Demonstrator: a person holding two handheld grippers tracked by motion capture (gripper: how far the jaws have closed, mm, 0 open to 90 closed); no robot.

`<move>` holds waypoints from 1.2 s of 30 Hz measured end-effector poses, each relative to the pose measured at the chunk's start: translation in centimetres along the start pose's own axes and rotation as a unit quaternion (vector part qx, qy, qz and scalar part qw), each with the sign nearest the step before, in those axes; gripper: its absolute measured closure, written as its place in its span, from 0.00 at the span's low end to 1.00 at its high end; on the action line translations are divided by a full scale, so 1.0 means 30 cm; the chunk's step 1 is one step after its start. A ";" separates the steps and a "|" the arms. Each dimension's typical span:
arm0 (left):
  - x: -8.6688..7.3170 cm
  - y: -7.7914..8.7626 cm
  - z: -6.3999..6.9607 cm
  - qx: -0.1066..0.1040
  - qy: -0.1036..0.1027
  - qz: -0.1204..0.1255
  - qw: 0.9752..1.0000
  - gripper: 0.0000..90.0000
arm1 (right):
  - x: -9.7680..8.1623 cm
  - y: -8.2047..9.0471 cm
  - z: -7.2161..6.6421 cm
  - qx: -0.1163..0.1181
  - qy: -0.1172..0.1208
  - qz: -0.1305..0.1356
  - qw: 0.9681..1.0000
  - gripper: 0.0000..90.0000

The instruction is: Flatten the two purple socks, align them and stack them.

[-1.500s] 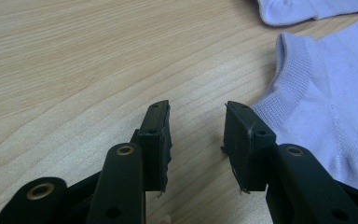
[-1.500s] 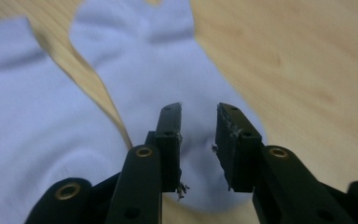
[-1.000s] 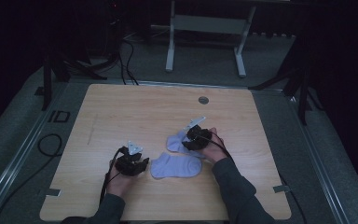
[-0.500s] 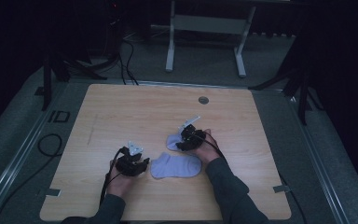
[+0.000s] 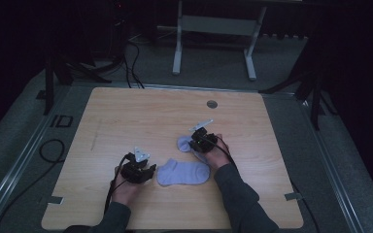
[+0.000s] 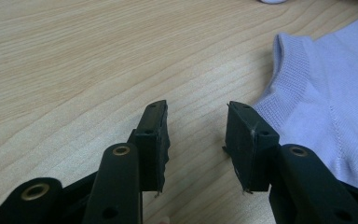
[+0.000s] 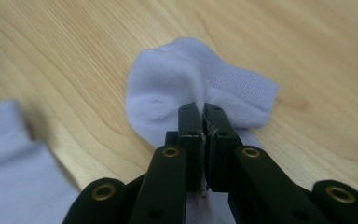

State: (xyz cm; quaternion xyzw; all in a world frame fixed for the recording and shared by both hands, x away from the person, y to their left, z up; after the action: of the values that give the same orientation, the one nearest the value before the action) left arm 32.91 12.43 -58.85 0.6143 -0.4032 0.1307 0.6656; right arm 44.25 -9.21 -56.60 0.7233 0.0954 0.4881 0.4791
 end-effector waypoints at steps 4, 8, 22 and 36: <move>0.000 0.000 0.001 0.001 -0.003 -0.001 1.000 0.66 | 0.018 0.045 -0.008 -0.001 0.008 0.017 1.000 0.97; 0.000 0.000 0.001 0.002 -0.003 0.000 1.000 0.66 | 0.040 0.121 -0.034 0.003 0.016 0.052 0.999 0.97; 0.000 -0.001 0.001 0.001 -0.002 0.001 1.000 0.66 | 0.046 0.302 -0.125 0.014 0.068 0.119 0.991 0.96; -0.001 0.006 0.003 -0.001 0.002 -0.001 1.000 0.66 | -0.032 0.240 -0.231 0.029 0.121 0.088 0.988 0.96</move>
State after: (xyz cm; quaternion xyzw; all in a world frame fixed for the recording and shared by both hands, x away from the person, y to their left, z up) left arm 32.74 12.38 -58.75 0.6142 -0.4013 0.1305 0.6669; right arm 35.87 -9.41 -51.09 0.6779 0.1024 0.6095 0.3981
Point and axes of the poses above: each handheld gripper's, and its own axes: y roughly backward along the jaws, x roughly out of its top, z roughly to its right, the point moved 4 cm from there along -y, roughly forward along the jaws, and after that the axes turned 7 degrees about x, right-handed, at the moved point
